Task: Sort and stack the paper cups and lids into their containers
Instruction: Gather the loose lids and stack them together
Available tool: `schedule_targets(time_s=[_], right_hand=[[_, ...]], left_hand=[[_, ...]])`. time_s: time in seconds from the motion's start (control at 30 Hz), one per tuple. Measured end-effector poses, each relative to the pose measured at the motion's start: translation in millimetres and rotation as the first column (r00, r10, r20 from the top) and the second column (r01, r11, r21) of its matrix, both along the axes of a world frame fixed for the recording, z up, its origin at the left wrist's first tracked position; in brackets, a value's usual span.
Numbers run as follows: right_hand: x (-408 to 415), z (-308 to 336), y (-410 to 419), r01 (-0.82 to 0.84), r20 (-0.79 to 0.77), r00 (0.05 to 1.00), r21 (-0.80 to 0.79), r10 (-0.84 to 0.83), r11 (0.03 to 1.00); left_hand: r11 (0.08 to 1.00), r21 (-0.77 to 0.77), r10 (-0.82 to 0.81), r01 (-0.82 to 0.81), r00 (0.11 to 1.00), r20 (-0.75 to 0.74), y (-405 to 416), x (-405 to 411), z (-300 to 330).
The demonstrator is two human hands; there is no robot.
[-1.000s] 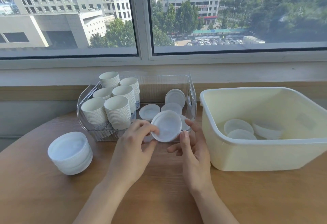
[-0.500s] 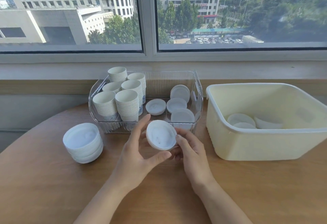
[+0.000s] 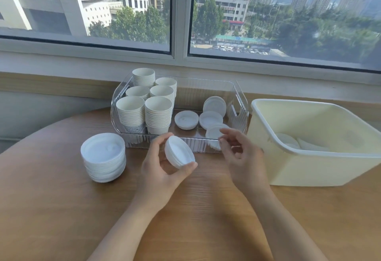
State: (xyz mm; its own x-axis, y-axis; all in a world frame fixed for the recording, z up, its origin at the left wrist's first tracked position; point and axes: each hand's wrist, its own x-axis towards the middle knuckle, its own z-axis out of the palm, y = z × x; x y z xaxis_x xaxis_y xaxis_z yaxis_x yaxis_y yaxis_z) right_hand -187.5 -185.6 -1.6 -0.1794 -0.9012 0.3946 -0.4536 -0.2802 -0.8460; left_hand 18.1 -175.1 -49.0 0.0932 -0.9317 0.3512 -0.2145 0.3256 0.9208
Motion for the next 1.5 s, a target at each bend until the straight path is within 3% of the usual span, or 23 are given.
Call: schedule_targets(time_s=[0.1, 0.17, 0.33, 0.53, 0.67, 0.83, 0.93, 1.0, 1.13, 1.23, 1.5], right_hand=[[14, 15, -31, -0.084, -0.215, 0.974, -0.034, 0.075, 0.996], [23, 23, -57, -0.134, -0.346, 0.929, 0.027, 0.135, 0.991], [43, 30, -115, -0.165, -0.463, 0.837, 0.295, 0.292, 0.941], [52, 7, -159, -0.042, -0.663, 0.690, 0.363, 0.290, 0.931], [48, 2, -162, -0.036, -0.692, 0.679, 0.301, 0.244, 0.953], [39, 14, -140, -0.056, -0.557, 0.820, 0.155, 0.134, 0.986], [34, 22, -107, -0.096, -0.292, 0.949, 0.106, 0.123, 0.990], [33, 22, -77, -0.119, -0.116, 0.985, 0.065, 0.126, 0.991], [38, 2, -17, -0.194, 0.225, 0.957, 0.030, 0.182, 0.981], [43, -18, 6, -0.317, 0.367, 0.883, 0.010, 0.291, 0.948], [30, -34, 4, -0.466, 0.323, 0.838, 0.004, 0.440, 0.885]], left_hand=[[1.000, -0.011, 0.010, -0.010, 1.000, 0.004, -3, 3, 0], [0.999, -0.023, 0.030, -0.030, 1.000, 0.003, -4, 3, 1], [0.998, -0.014, 0.056, -0.057, 0.995, -0.079, -10, 6, -1], [0.997, -0.011, 0.073, -0.074, 0.993, -0.094, -13, 9, -3], [0.997, -0.003, 0.074, -0.075, 0.993, -0.088, -12, 9, -3], [0.998, 0.002, 0.070, -0.070, 0.993, -0.093, -10, 10, 0], [0.998, 0.001, 0.070, -0.070, 0.993, -0.095, -10, 9, 1], [0.998, 0.006, 0.064, -0.064, 0.992, -0.108, -7, 8, 4], [0.999, -0.006, 0.043, -0.044, 0.993, -0.108, -4, 7, 10], [1.000, -0.009, 0.005, -0.006, 0.994, -0.113, -2, 6, 12], [0.999, 0.004, -0.054, 0.054, 0.992, -0.113, -3, 4, 11]])
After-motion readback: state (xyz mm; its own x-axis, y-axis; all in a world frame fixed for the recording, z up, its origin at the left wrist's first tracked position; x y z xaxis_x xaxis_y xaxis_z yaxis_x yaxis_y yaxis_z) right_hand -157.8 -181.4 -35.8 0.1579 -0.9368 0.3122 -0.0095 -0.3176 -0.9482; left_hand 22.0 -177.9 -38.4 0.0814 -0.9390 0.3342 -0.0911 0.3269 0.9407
